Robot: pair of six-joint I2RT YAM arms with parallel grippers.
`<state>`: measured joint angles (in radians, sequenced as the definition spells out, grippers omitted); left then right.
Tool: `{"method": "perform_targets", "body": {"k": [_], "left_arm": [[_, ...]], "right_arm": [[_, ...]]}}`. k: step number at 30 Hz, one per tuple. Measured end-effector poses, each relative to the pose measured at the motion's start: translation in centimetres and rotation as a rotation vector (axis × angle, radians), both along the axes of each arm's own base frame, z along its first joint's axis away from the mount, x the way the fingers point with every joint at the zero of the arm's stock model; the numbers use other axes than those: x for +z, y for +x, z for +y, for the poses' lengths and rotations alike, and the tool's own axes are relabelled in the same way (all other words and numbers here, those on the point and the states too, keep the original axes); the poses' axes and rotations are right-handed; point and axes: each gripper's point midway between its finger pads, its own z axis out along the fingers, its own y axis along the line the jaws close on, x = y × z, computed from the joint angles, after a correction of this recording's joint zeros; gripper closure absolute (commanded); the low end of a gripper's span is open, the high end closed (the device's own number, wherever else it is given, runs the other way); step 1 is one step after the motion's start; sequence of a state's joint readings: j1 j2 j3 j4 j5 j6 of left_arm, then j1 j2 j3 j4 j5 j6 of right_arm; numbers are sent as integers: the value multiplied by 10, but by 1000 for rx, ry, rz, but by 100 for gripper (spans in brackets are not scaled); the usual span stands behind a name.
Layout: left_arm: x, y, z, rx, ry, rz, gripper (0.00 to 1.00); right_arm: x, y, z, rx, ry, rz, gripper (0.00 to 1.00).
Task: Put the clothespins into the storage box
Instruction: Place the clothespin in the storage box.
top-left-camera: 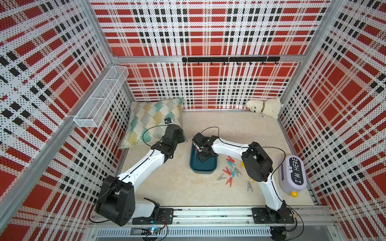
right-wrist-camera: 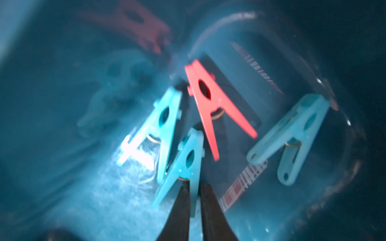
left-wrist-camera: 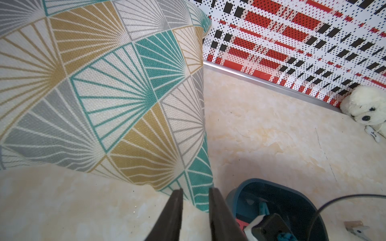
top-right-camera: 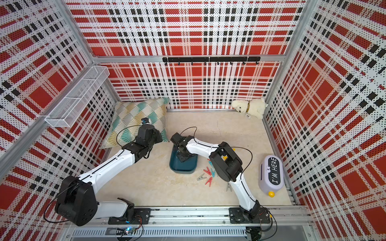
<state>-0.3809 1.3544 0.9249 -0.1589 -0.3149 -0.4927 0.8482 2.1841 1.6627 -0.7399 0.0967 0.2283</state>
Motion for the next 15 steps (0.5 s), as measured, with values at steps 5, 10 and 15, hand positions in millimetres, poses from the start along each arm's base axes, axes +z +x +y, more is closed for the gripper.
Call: {"method": "perform_targets", "body": {"k": [5, 10, 15], "left_arm": [[0, 0, 0, 0, 0, 0, 72], [0, 0, 0, 0, 0, -1, 72], [1, 0, 0, 0, -1, -1, 72]], "right_arm": [[4, 3, 3, -2, 12, -10, 74], [9, 5, 0, -10, 30, -11, 73], [45, 4, -14, -26, 111, -40, 72]]}}
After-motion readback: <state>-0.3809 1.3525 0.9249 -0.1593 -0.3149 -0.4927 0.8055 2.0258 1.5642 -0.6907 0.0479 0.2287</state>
